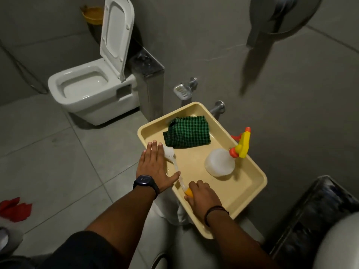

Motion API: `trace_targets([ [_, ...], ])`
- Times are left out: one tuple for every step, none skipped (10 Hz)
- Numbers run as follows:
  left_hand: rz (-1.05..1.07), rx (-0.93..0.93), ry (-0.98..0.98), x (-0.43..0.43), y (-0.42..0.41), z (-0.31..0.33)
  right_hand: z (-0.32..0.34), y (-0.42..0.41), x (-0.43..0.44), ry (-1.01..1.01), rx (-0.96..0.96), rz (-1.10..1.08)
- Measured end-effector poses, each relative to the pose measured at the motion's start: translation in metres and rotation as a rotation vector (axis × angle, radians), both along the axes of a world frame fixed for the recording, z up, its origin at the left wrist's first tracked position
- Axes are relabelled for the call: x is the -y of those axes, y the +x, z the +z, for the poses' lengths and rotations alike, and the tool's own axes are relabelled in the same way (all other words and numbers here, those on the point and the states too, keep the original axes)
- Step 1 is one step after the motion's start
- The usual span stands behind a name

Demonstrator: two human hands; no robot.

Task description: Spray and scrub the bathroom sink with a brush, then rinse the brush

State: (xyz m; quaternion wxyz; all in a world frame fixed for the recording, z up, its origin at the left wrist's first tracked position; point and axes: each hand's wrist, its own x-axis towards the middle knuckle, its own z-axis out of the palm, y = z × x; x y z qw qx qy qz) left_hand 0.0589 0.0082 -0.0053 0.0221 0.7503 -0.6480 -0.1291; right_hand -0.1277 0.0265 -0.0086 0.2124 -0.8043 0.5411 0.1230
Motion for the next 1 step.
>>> trace_targets([
  [-0.024,-0.014,-0.033,0.0044,-0.0112,0.016,0.0113,-0.0055,-0.0018,-0.083,0.043,-0.064],
])
